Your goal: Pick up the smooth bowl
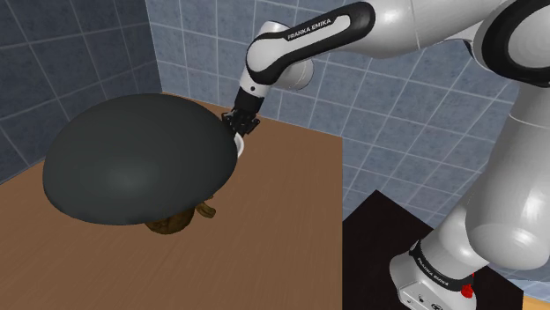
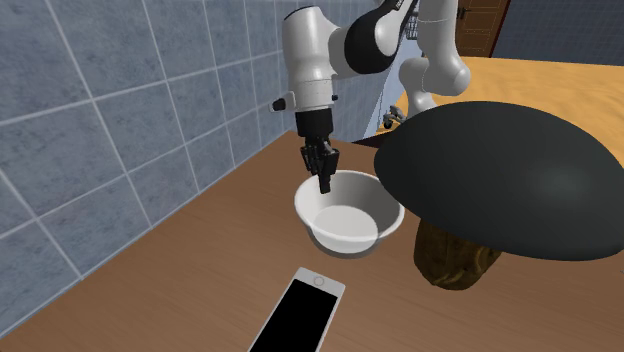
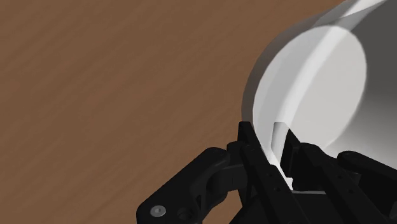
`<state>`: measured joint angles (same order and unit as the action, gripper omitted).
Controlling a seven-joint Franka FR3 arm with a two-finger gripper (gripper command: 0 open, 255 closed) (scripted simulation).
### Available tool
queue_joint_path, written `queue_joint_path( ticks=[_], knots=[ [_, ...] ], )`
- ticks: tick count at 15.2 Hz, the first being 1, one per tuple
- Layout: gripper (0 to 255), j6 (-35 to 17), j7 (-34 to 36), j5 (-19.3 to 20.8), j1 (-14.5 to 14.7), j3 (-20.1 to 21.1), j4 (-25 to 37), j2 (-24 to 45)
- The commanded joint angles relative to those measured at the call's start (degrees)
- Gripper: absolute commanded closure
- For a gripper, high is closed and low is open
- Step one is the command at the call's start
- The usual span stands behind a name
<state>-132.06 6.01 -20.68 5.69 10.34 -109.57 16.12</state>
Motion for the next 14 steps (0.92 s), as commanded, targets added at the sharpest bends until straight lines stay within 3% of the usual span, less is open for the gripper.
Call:
queue_joint_path(
  ticks=[1, 14],
  knots=[
    [255, 1.3, 0.5, 0.2, 0.0, -0.1, 0.6, -0.8],
    [255, 8.5, 3.0, 1.3, -0.2, -0.3, 4.8, -4.1]
  ],
)
